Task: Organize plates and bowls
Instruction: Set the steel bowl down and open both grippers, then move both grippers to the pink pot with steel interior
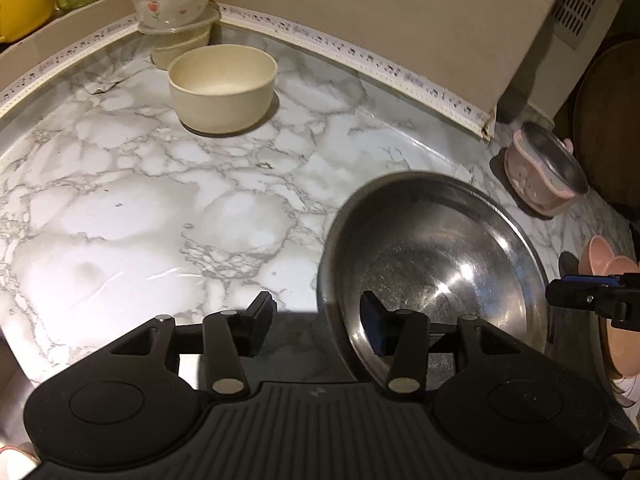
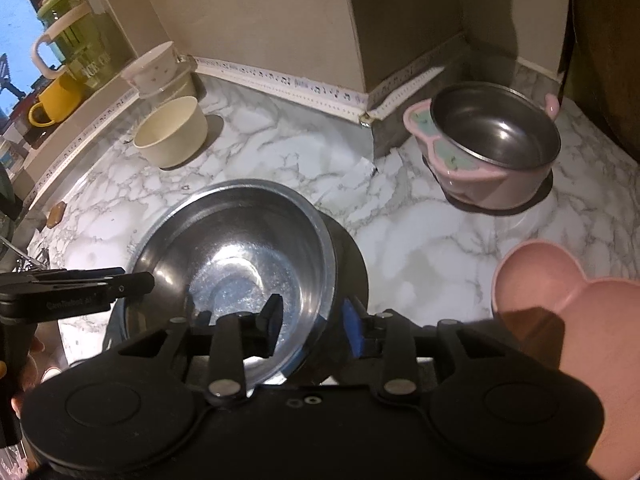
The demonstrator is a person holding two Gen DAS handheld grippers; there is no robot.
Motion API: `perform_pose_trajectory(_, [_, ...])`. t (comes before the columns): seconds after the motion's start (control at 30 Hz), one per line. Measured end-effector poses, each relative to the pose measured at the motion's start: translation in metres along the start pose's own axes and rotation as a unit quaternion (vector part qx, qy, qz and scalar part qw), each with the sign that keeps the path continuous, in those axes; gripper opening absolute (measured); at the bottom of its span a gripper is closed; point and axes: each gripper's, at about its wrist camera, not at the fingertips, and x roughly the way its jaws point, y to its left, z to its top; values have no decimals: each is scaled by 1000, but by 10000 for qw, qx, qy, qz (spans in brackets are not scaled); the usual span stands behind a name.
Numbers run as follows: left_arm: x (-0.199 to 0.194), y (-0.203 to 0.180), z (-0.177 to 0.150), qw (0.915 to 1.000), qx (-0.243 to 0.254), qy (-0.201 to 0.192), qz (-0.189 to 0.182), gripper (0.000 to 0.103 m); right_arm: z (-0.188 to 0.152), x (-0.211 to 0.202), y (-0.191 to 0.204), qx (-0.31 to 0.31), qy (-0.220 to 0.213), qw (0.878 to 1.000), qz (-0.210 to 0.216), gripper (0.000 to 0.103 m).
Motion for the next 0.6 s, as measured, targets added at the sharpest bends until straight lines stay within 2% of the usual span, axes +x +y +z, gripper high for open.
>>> perform_pose_trajectory(0.1, [-10,4,4,9999,5,-144,46,49,4,-4,2,-96,-52,9999,-10,40])
perform_pose_trajectory(0.2, [-21,5,10,9995,21,-315,45,60,9,-8,1,-142,-92,9999,-33,44])
perform_pose_trajectory(0.3, [-30,0,18,9989,87,-470,29,62,16,-13,-5,-131,-144,9998,-102,48])
perform_pose_trajectory(0.4, [-36,-11,28,9982,178,-567,-44,63,25,-21,-15,-99,-246,9995,-186,54])
perform_pose_trajectory(0.5, [-39,-28,41,9969,333,-705,-60,78,35,-30,-27,-72,-363,9989,-300,62])
perform_pose_trajectory(0.6, [-41,-49,54,9955,480,-804,-141,79,45,-36,-41,-5,-430,9983,-384,65])
